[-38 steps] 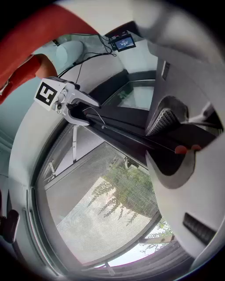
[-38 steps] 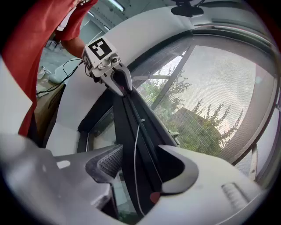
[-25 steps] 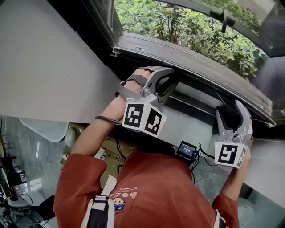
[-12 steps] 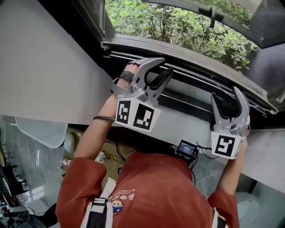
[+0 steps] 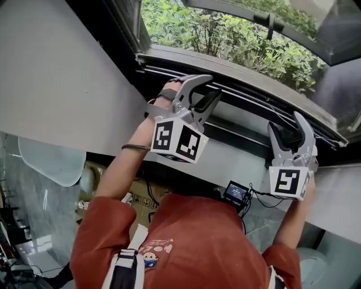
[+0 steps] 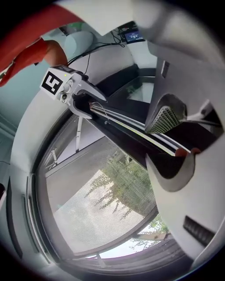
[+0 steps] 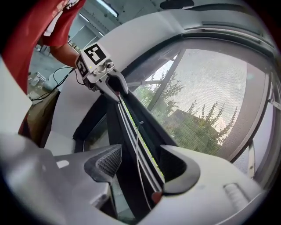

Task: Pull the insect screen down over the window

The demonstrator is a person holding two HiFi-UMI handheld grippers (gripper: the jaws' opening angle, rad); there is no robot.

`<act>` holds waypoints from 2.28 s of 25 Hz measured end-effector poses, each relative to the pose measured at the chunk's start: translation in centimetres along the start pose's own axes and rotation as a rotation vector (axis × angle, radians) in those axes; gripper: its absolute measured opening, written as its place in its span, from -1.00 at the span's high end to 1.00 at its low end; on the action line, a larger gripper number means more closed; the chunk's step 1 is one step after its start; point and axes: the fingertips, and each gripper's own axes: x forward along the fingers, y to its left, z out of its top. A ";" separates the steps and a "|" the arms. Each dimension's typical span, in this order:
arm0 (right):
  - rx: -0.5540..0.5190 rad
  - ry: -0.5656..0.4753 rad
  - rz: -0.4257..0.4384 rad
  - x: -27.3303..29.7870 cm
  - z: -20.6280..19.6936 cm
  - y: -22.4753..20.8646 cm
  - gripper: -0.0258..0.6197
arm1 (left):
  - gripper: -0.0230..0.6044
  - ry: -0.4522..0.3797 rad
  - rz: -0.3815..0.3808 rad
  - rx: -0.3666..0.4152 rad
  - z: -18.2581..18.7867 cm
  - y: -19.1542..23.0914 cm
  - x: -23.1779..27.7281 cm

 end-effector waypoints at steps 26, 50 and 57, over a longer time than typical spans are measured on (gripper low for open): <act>0.007 -0.053 -0.027 1.0 -1.0 1.7 0.04 | 0.52 -0.036 -0.015 -0.032 -1.8 -1.2 0.5; 0.785 -0.310 -0.209 -6.8 -2.2 0.4 0.04 | 0.52 -0.224 0.247 -0.782 -0.4 -3.2 -5.5; 0.863 -0.267 -0.233 -7.6 -3.8 2.4 0.08 | 0.52 -0.165 0.231 -0.795 -0.9 -6.5 -5.3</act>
